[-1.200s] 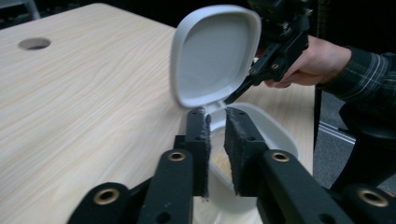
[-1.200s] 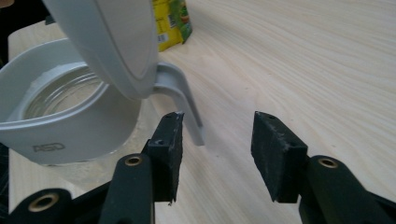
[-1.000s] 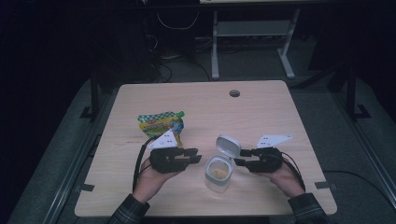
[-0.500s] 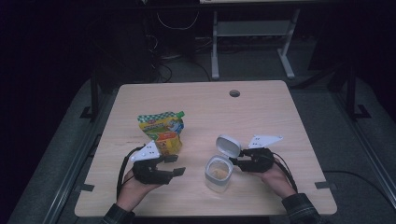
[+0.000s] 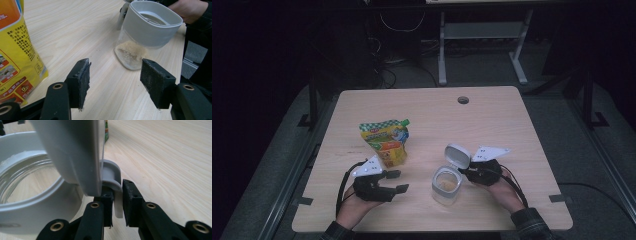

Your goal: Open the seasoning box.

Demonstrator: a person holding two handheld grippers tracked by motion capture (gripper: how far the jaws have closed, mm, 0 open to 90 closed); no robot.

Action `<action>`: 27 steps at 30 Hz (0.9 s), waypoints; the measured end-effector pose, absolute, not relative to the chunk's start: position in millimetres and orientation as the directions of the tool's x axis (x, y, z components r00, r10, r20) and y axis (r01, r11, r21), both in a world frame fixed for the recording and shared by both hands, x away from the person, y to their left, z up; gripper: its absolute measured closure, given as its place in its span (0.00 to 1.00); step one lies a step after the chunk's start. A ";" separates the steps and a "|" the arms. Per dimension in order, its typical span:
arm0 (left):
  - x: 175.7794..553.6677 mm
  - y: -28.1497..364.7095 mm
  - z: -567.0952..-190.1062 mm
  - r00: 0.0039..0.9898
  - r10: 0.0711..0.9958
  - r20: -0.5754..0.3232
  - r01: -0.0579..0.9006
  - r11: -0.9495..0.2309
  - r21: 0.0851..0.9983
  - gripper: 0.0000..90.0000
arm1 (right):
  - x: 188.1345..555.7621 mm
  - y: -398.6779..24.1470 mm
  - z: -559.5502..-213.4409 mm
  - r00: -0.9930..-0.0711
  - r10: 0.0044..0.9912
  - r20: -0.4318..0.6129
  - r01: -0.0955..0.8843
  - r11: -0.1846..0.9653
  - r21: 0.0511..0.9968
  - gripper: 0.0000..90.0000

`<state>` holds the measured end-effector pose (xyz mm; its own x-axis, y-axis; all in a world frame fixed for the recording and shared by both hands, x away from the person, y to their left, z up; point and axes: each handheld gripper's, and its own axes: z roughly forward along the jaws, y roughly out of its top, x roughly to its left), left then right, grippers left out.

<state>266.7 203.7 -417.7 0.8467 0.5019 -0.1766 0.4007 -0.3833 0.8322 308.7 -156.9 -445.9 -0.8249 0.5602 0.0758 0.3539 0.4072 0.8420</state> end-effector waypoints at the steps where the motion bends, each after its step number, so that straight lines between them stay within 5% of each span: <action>1: 266.8 203.7 -417.9 0.847 0.501 -0.177 0.400 -0.383 0.833 0.45 | 307.8 -157.4 -445.6 -0.819 0.570 0.069 0.355 0.408 0.841 0.88; 19: 268.5 205.7 -418.6 0.846 0.502 -0.180 0.404 -0.383 0.830 0.43 | 301.5 -192.3 -442.6 -0.732 0.681 0.018 0.382 0.389 0.838 0.89; 27: 270.6 212.3 -418.5 0.842 0.510 -0.175 0.406 -0.385 0.829 0.43 | 298.2 -202.0 -438.8 -0.738 0.672 0.068 0.406 0.361 0.840 0.78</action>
<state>270.6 212.3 -418.5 0.8423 0.5097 -0.1754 0.4056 -0.3850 0.8290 298.2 -202.0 -438.8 -0.7377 0.6717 0.0679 0.4058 0.3608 0.8397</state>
